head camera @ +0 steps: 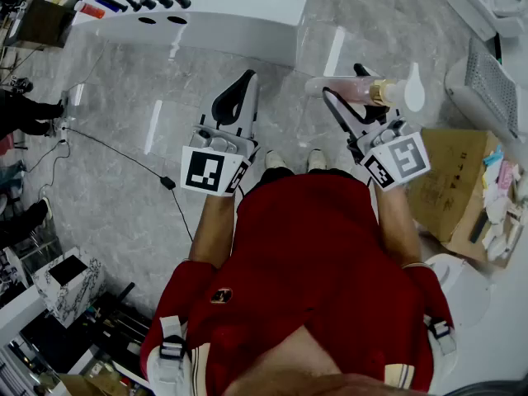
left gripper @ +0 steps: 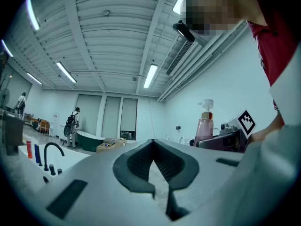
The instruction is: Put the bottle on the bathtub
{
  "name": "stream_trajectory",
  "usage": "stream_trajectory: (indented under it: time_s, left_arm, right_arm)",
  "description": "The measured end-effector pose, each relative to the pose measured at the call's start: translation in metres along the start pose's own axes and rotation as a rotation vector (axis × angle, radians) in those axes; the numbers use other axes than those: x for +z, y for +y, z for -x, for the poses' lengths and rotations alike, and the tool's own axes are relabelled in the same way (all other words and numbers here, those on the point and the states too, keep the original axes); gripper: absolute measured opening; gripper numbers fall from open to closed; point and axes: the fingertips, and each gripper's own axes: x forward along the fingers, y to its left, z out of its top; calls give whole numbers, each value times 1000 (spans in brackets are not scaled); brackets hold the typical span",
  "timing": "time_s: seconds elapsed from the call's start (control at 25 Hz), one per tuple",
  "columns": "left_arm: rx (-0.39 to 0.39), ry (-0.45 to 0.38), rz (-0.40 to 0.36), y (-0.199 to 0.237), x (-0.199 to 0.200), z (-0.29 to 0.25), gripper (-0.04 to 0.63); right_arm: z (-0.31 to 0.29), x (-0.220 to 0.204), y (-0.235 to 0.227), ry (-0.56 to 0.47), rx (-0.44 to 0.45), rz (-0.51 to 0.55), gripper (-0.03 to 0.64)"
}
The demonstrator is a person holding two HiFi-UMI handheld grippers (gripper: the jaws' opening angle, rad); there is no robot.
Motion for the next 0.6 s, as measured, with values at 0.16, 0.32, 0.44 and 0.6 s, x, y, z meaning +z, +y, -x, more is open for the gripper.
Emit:
stream_trajectory:
  time_s: [0.16, 0.32, 0.44, 0.6]
  left_arm:
    - [2, -5, 1, 2, 2, 6, 6]
    - [6, -13, 3, 9, 3, 16, 6]
    - [9, -17, 8, 17, 2, 22, 8]
    - [10, -21, 13, 30, 0, 32, 6]
  right_arm:
    - [0, 2, 5, -1, -8, 10, 305]
    - [-4, 3, 13, -5, -14, 15, 305]
    - [-10, 3, 17, -1, -19, 17, 305]
    - [-19, -2, 19, 15, -39, 25, 307]
